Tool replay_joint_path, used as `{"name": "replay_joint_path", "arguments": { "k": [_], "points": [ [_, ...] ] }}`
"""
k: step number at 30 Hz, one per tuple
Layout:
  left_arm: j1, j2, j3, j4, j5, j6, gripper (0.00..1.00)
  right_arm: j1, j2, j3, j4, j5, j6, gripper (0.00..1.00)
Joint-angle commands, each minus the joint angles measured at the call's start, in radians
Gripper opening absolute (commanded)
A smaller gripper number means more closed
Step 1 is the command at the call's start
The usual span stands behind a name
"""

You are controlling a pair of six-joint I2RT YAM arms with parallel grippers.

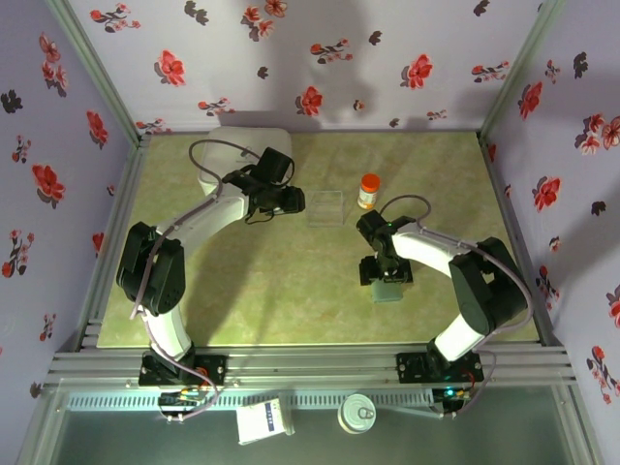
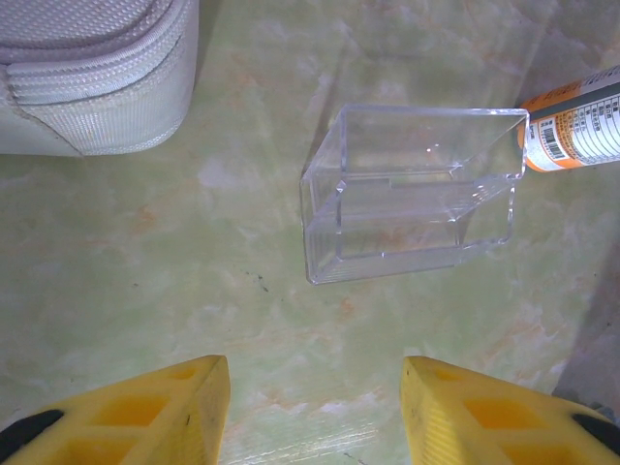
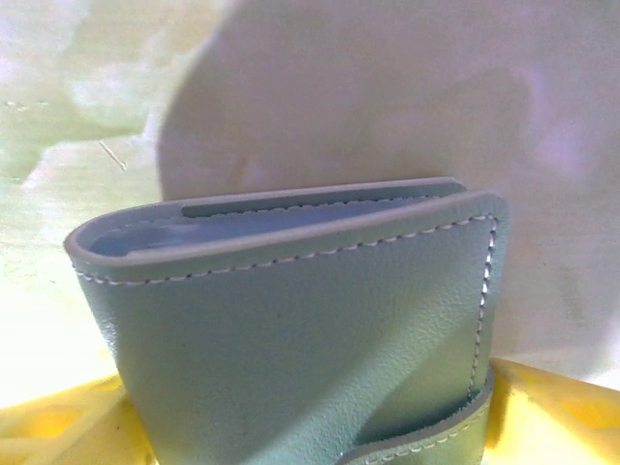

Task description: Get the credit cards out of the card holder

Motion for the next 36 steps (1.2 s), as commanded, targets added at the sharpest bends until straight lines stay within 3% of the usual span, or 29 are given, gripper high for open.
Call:
{"name": "replay_joint_path", "arguments": {
  "k": [1,9,23,36],
  "points": [
    [0.001,-0.023,-0.011,0.005,0.008,0.004,0.49,0.007,-0.002,0.003,-0.002,0.004,0.041,0.78],
    [0.036,-0.100,-0.094,0.004,-0.004,0.023,0.49,0.089,0.060,0.127,-0.008,0.022,0.133,0.77],
    [0.167,-0.250,-0.330,0.054,0.077,0.028,0.49,0.254,0.405,0.580,-0.095,0.055,0.293,0.74],
    [0.169,-0.262,-0.413,0.108,0.156,0.008,0.46,0.303,0.560,0.771,-0.148,0.059,0.363,0.79]
  ]
}}
